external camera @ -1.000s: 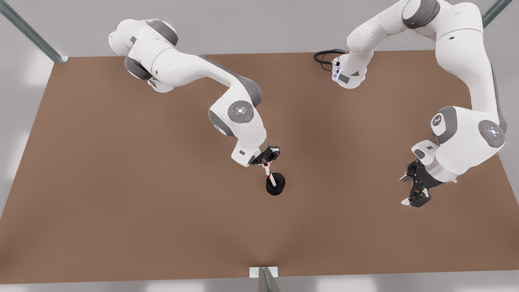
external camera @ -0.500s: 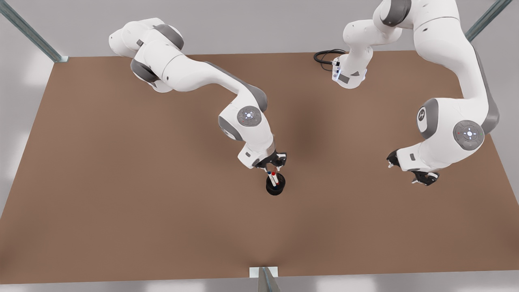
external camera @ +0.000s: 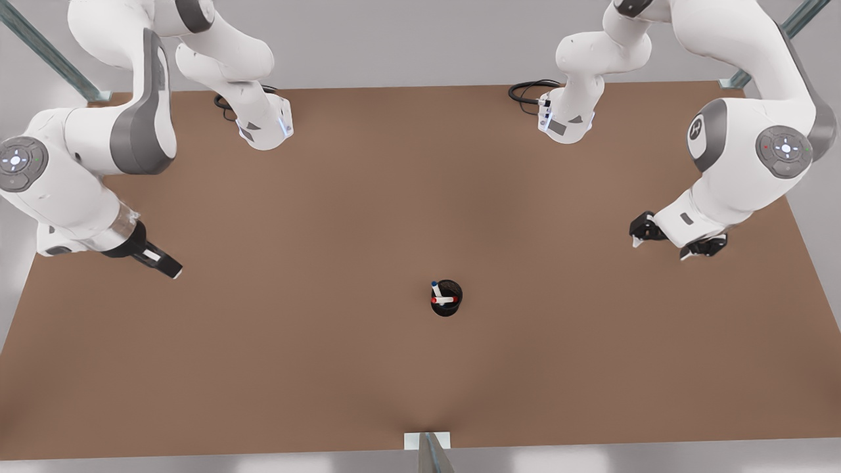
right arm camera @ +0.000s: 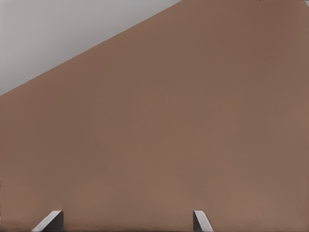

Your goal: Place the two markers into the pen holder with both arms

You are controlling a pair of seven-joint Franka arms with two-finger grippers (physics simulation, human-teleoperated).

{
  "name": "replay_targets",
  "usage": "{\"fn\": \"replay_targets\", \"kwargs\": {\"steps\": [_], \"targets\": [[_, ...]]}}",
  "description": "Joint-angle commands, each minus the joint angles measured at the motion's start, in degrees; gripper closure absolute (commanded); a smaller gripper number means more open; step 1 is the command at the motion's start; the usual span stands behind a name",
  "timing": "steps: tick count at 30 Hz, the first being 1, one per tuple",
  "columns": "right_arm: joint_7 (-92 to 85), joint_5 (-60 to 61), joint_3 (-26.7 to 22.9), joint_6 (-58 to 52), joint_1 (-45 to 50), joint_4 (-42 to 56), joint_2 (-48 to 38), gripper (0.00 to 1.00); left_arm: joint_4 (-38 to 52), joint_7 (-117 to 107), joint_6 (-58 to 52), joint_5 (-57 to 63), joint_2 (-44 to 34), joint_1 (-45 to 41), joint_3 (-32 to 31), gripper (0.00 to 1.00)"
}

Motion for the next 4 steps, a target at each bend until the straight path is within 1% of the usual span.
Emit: {"fn": "replay_targets", "kwargs": {"steps": [1,4], "targets": [[-36.2,2.0,0.2,-9.1,1.4,7.4,4.9,0.0,0.5,-13.2,-2.3,0.6,0.5,0.2,0.0,0.0],[-36.2,1.8,-0.2,-7.4,2.1,7.0,4.5,0.0,0.8,-13.2,-2.2,0.6,0.6,0.1,0.0,0.0]]}}
